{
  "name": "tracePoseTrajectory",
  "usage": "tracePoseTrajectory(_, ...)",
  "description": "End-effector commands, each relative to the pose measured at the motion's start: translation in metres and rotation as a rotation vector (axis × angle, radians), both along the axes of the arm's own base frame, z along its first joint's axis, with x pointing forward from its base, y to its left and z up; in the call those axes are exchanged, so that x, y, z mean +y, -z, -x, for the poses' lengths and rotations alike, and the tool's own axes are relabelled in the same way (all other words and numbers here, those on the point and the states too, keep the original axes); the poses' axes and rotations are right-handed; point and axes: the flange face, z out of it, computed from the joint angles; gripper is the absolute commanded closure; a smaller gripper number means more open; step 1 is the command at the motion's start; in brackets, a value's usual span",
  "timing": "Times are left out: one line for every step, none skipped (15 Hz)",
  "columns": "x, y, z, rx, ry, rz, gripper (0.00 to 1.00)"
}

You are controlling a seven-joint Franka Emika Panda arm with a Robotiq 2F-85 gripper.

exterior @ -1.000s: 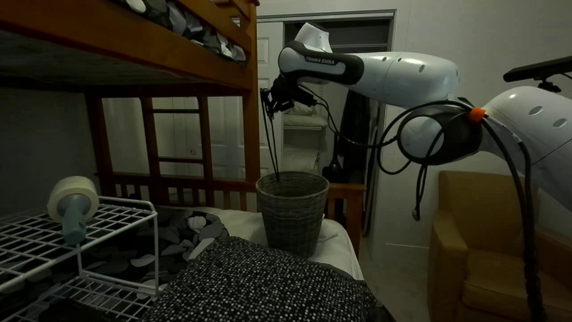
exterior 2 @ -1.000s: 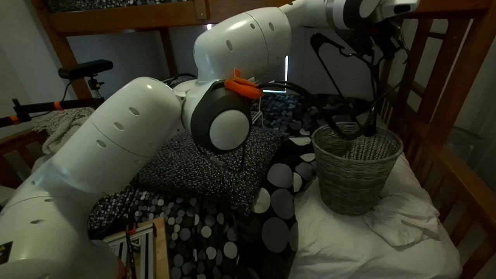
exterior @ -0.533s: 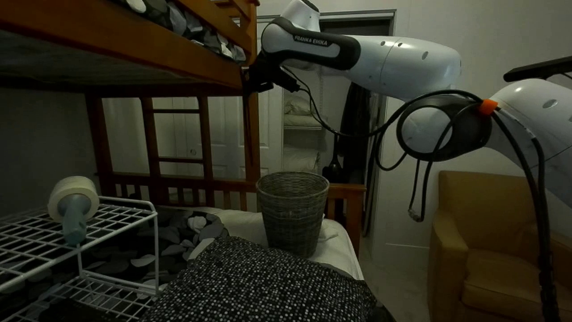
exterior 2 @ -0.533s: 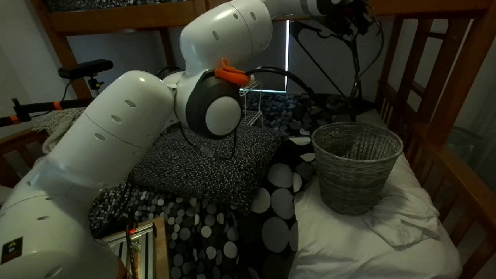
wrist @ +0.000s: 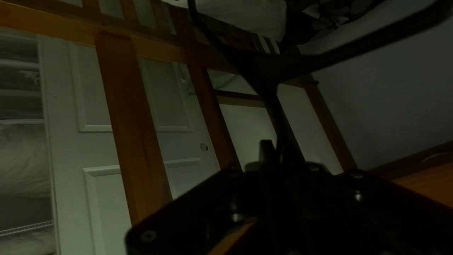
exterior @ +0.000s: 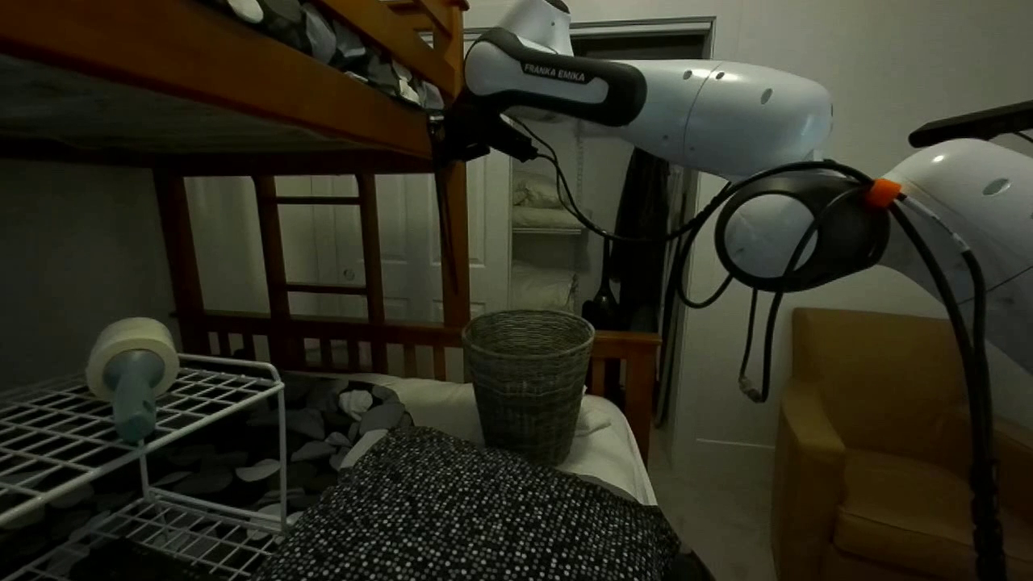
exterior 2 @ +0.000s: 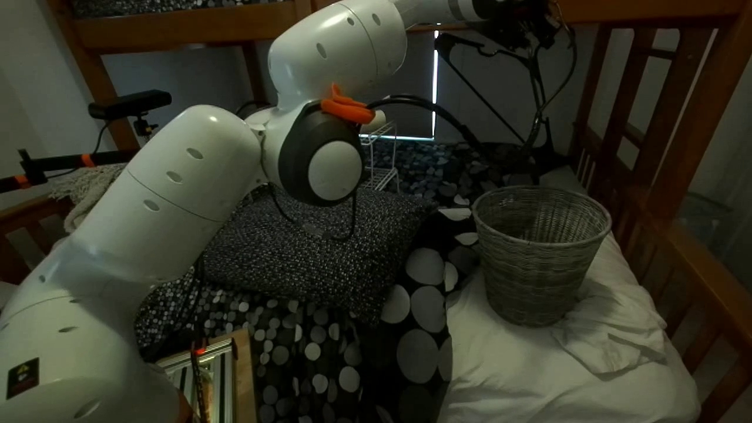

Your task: Take the clothing hanger out of the basket and hang it on the bed

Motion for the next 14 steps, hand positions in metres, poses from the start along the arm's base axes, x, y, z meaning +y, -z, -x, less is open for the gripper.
tracePoseTrajectory(0.01, 0.005, -0.003, -0.034, -0.071, -0.014, 0.98)
tracePoseTrajectory(0.017, 0.007, -0.002, -0.042, -0.127, -0.006, 0.98)
tracePoseTrajectory(0.024, 0.009, -0.001, -0.044, -0.177, 0.013, 0.98)
tracePoseTrajectory(0.035, 0.01, 0.003, -0.036, -0.243, 0.053, 0.98)
tracePoseTrajectory(0.043, 0.01, 0.007, -0.032, -0.288, 0.089, 0.98)
tracePoseTrajectory(0.052, 0.007, 0.013, -0.027, -0.333, 0.129, 0.98)
tracePoseTrajectory(0.057, 0.008, 0.015, -0.019, -0.37, 0.171, 0.98)
tracePoseTrajectory(0.062, 0.008, 0.019, -0.004, -0.388, 0.212, 0.98)
tracePoseTrajectory(0.065, 0.007, 0.022, 0.005, -0.399, 0.257, 0.98)
tracePoseTrajectory(0.069, 0.004, 0.026, 0.003, -0.414, 0.302, 0.98)
tracePoseTrajectory(0.072, -0.001, 0.031, 0.009, -0.414, 0.365, 0.98)
tracePoseTrajectory(0.074, -0.008, 0.036, -0.001, -0.421, 0.416, 0.98)
tracePoseTrajectory(0.076, -0.02, 0.045, -0.016, -0.426, 0.466, 0.98)
tracePoseTrajectory(0.08, -0.029, 0.052, -0.033, -0.444, 0.514, 0.98)
